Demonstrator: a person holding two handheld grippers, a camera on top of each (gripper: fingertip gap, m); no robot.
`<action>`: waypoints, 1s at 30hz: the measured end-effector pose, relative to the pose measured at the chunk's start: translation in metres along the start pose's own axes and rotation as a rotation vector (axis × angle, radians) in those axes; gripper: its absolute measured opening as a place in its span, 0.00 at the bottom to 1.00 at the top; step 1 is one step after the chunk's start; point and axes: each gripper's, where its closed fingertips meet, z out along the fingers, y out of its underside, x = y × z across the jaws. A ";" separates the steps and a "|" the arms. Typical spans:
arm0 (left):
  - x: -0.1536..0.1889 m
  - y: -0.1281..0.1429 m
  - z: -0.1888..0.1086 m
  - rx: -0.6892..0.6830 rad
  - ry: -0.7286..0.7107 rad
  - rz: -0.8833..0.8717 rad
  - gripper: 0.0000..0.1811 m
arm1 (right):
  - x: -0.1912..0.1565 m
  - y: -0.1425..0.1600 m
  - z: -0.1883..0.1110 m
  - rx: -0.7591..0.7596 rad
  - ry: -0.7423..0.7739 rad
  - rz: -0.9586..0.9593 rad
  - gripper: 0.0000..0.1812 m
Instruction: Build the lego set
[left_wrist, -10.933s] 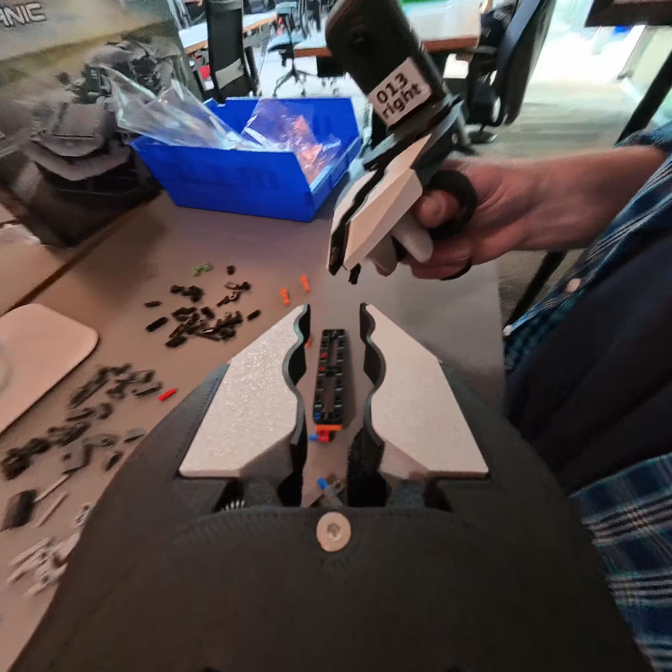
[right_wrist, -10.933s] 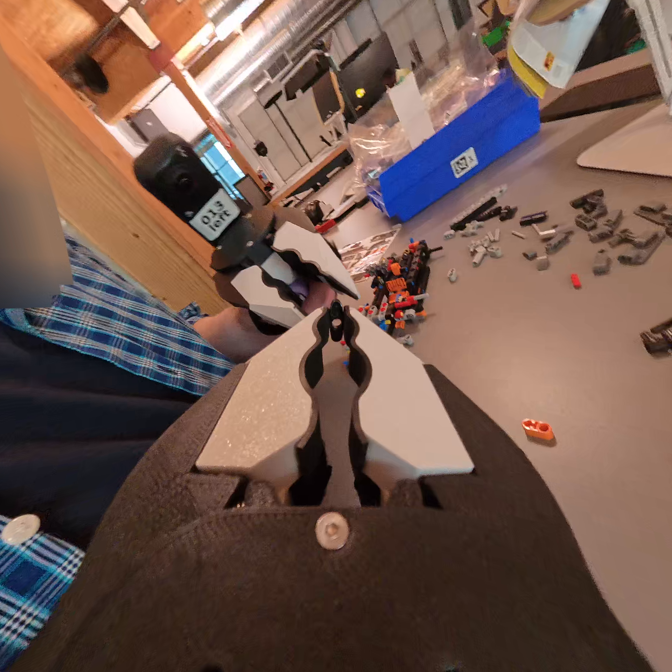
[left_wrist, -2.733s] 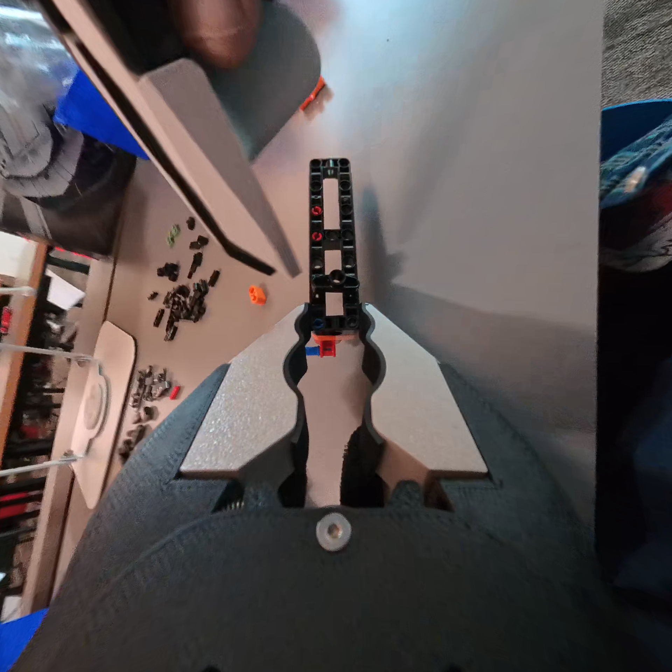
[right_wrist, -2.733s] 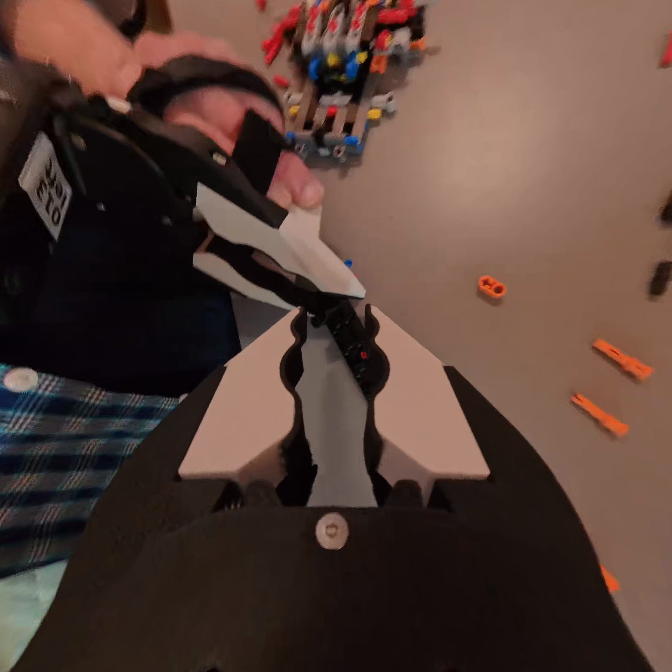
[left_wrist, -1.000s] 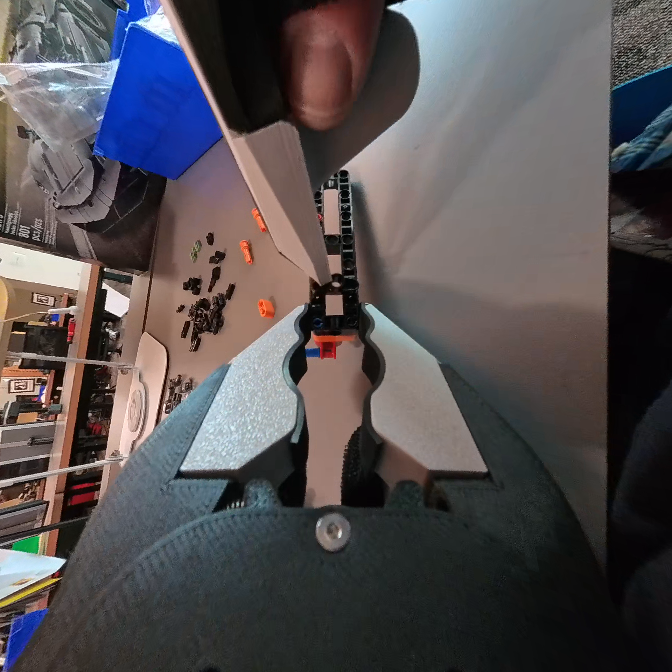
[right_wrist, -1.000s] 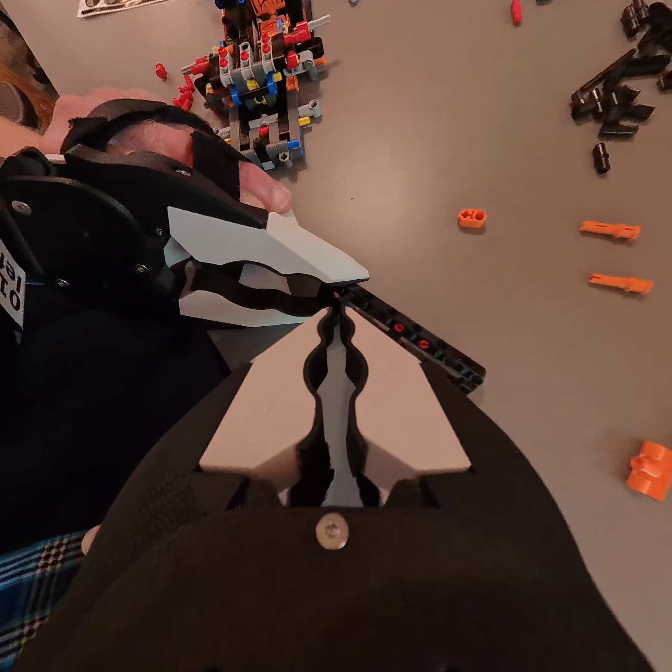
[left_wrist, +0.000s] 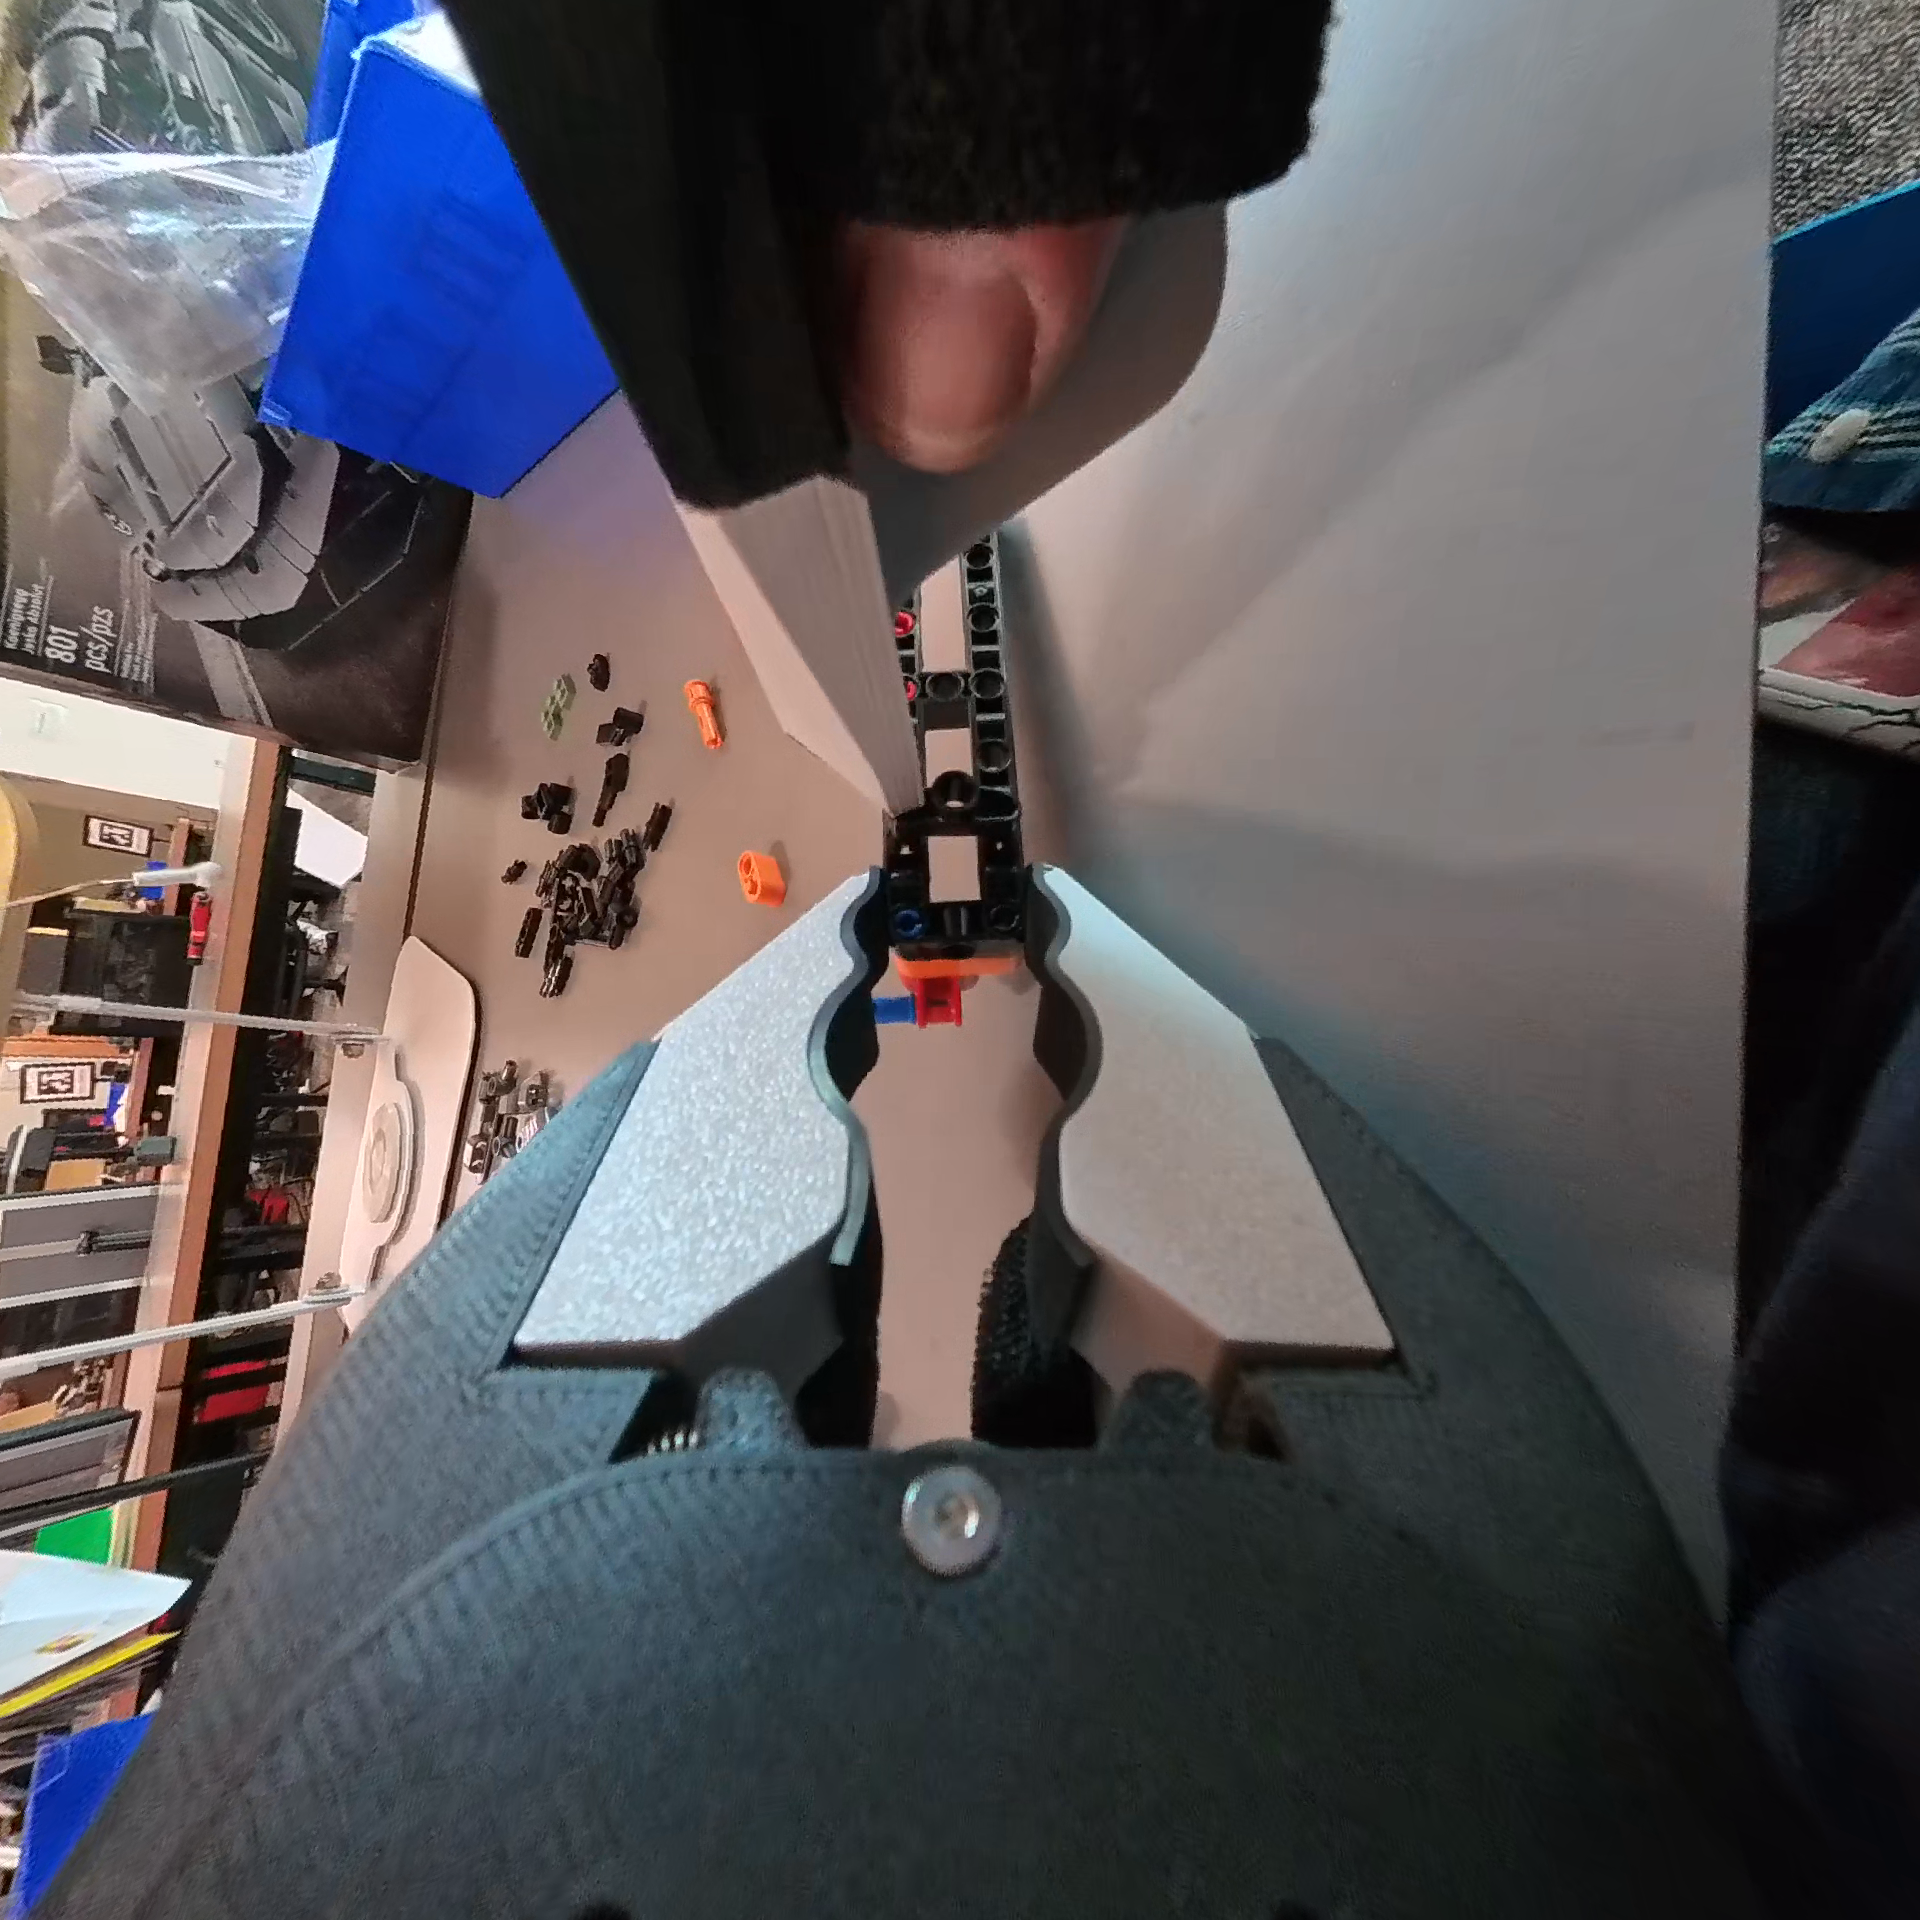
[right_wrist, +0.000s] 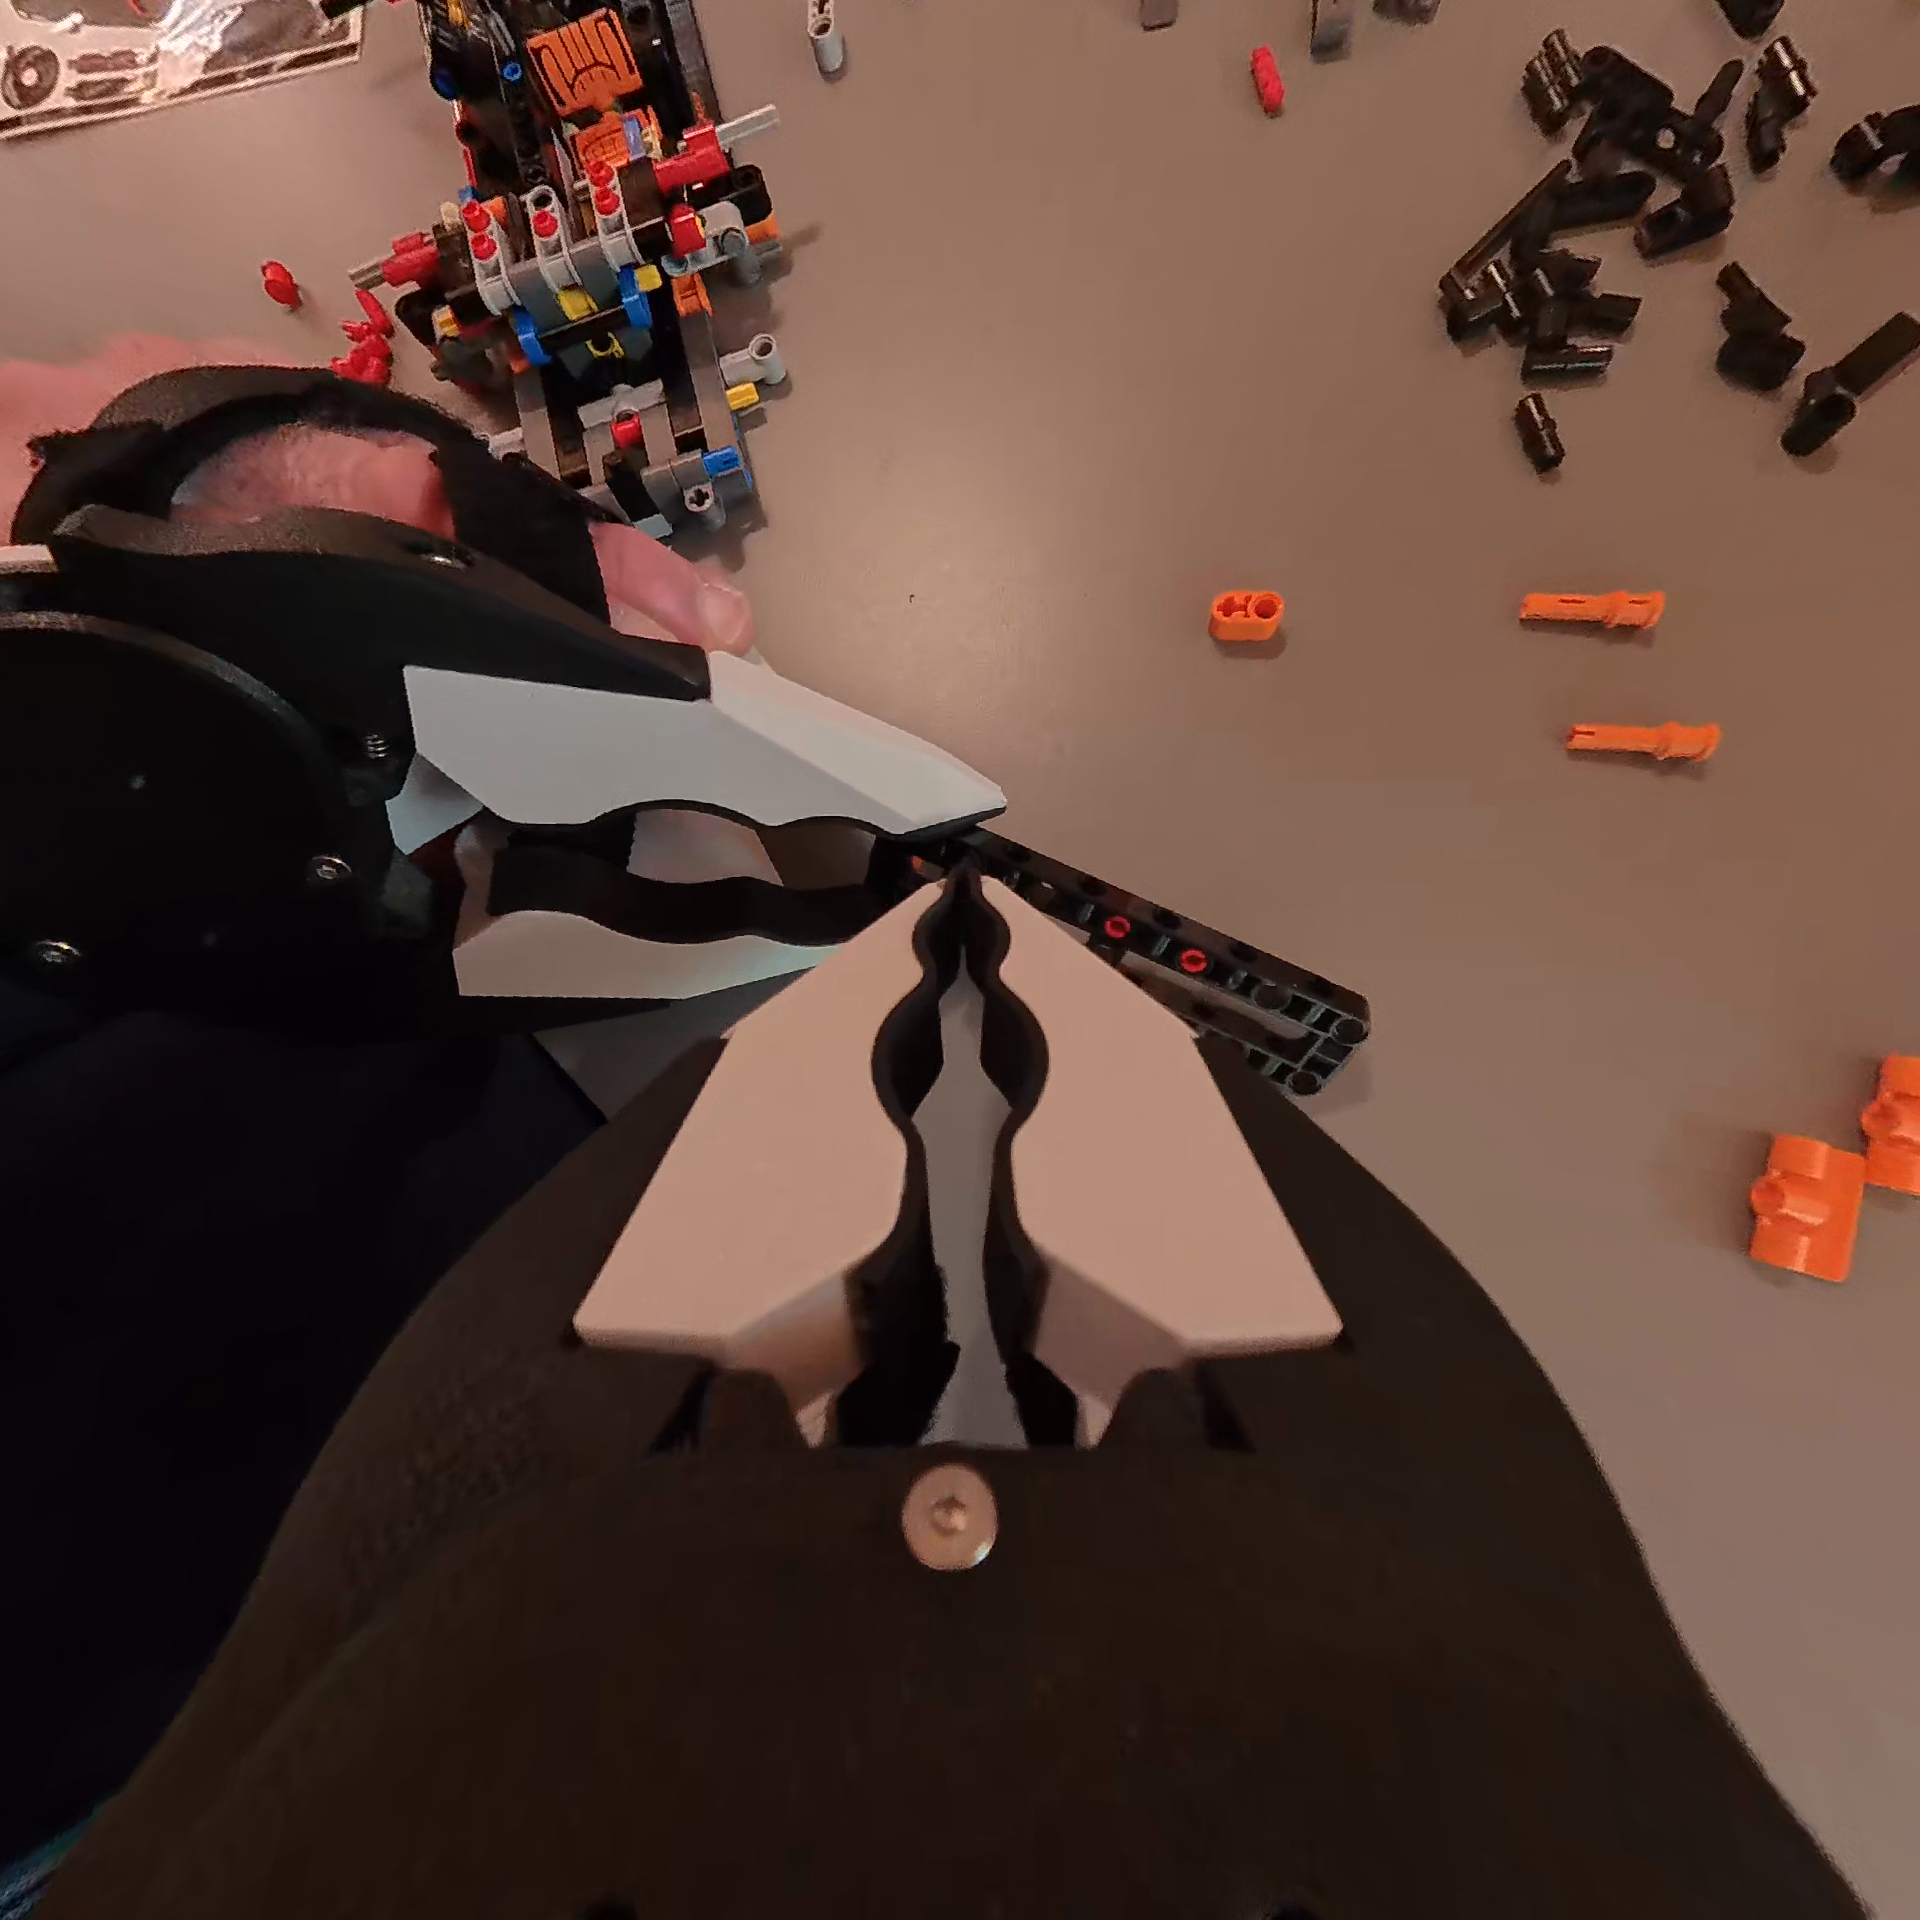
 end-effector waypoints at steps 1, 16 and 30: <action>0.000 0.000 0.000 -0.001 0.002 -0.003 0.14 | 0.000 0.000 0.000 0.001 0.002 -0.001 0.00; 0.000 -0.003 0.003 0.003 0.001 -0.015 0.14 | -0.002 0.000 0.001 0.044 0.033 0.026 0.06; 0.000 -0.004 0.003 -0.011 0.005 -0.010 0.14 | 0.003 0.002 0.001 -0.009 0.083 -0.026 0.02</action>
